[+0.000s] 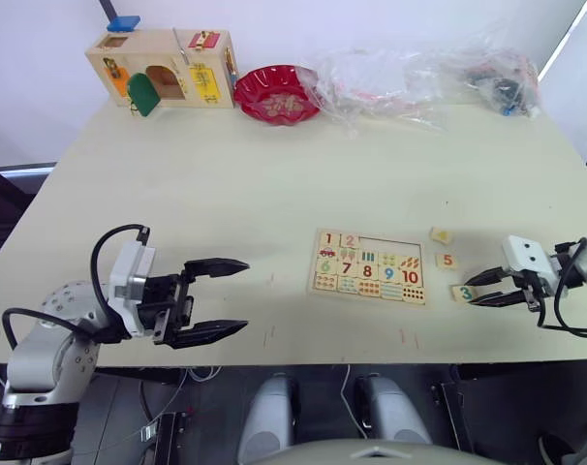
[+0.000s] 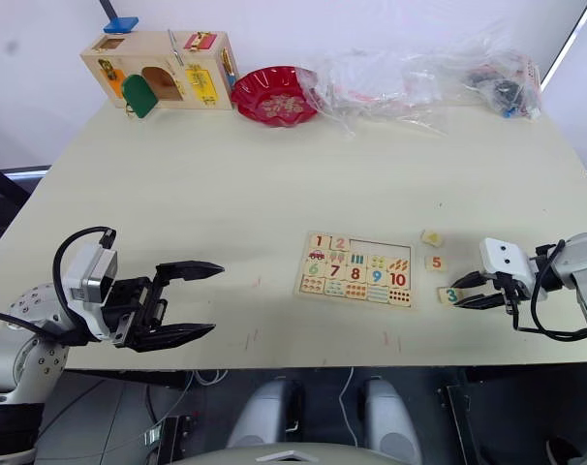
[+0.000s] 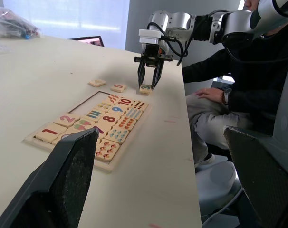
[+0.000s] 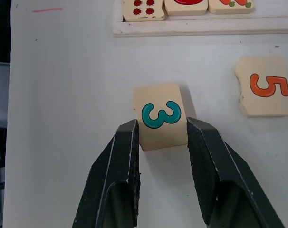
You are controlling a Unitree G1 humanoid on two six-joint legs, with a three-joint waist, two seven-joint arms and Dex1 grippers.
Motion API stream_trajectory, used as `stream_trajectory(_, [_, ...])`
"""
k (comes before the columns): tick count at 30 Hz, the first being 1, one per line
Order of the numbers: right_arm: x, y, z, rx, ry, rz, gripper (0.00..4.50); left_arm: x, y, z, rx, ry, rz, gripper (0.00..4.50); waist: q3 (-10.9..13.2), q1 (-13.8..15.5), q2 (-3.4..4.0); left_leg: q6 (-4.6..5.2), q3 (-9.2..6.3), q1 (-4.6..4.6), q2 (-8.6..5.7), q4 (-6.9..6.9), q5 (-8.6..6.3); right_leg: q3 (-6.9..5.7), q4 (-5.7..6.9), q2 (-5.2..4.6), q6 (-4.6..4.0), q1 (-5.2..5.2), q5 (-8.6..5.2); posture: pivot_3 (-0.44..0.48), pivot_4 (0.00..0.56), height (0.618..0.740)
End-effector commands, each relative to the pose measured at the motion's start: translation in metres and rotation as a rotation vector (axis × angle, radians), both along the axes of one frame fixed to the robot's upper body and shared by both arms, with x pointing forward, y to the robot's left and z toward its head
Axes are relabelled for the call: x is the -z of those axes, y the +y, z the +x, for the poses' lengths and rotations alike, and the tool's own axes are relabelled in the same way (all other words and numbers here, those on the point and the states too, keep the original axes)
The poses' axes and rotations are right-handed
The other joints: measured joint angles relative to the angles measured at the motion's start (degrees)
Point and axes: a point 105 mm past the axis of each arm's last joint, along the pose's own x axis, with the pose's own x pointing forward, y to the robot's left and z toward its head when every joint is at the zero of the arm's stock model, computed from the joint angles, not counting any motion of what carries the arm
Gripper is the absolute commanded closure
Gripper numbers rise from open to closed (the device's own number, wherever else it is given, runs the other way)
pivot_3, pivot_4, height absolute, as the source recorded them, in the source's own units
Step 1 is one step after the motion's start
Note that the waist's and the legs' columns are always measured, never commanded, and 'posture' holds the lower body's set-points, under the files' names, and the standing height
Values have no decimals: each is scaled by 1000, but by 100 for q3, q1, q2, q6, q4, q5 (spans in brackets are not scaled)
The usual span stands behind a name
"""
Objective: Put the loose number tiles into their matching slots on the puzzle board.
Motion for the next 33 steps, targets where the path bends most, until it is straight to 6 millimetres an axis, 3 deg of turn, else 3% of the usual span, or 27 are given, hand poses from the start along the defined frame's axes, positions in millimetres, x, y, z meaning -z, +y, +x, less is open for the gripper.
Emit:
stream_trajectory(1, [-25, 6, 5, 29, -71, 49, 3583, -8, 0, -1, -6, -51, -10, 0, 0, 0, 0, 0, 0, 0, 1, 0, 0, 0, 1, 0, 0, 0, 0, 0, 150, 740])
stream_trajectory(7, [-63, 36, 10, 66, -149, 86, 3583, -12, 3, 3, -43, -57, -28, 0, 1, -2, 2, 0, -7, 2, 8, 0, 0, 4, 5, 1, 0, -2, 0, 0, 150, 740])
stream_trajectory(11, [-83, 69, 17, 71, -181, -14, 3583, -19, 9, 7, -76, -66, -51, 0, 6, -21, 7, 0, -6, 1, 11, 1, 0, 3, 3, -4, 0, -3, 0, 0, 150, 740])
stream_trajectory(15, [-97, 100, 26, 94, -111, 27, 3583, -26, 14, 9, -115, -70, -80, 0, 9, -42, 11, -1, -2, -2, 23, -2, 0, -1, 6, -5, -1, -19, 1, 0, 150, 740])
stream_trajectory(20, [-95, 131, 40, 79, -153, -61, 3583, -29, 20, 8, -170, -74, -90, 0, 10, -19, 10, -1, -1, -12, 21, -9, -1, -5, 0, -11, -4, -25, 1, 0, 150, 740])
stream_trajectory(25, [-92, 160, 51, 100, -107, -64, 3583, -28, 22, 5, -207, -81, -81, 0, 9, -12, 10, -1, -5, -94, 15, 7, 1, -11, 11, -13, 1, -97, 5, 0, 150, 740])
stream_trajectory(27, [-93, 165, 59, 72, -198, -88, 3583, -27, 22, 4, -219, -86, -73, 0, 9, -10, 9, -1, -4, -93, 12, 6, 1, -12, 12, -12, 2, -97, 6, 0, 150, 740])
stream_trajectory(33, [-81, 168, 65, 104, -156, -100, 3583, -28, 25, 4, -237, -96, -61, 0, 9, -8, 9, -1, 0, -98, 6, 5, 1, -30, 9, -12, 3, -94, 6, 0, 150, 740])
